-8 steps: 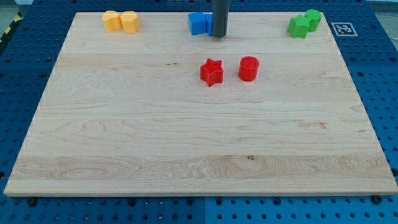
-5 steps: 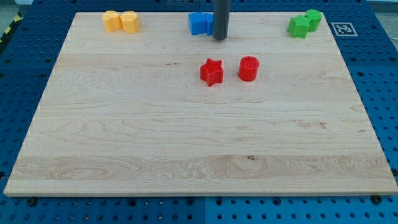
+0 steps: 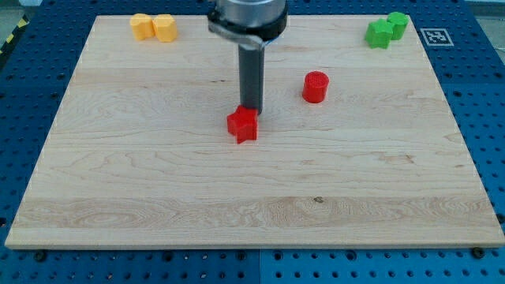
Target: Push the red star towards the bottom left of the board
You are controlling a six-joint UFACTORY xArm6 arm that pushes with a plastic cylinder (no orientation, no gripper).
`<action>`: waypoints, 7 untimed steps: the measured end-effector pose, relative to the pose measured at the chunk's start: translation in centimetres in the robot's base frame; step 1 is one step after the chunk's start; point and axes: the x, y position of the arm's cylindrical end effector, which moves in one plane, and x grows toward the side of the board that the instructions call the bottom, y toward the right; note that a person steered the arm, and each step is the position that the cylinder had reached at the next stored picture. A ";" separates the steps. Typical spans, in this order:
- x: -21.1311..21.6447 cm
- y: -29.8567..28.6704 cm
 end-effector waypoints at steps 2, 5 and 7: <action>6.6 -0.9; 12.0 -0.9; 14.4 -1.9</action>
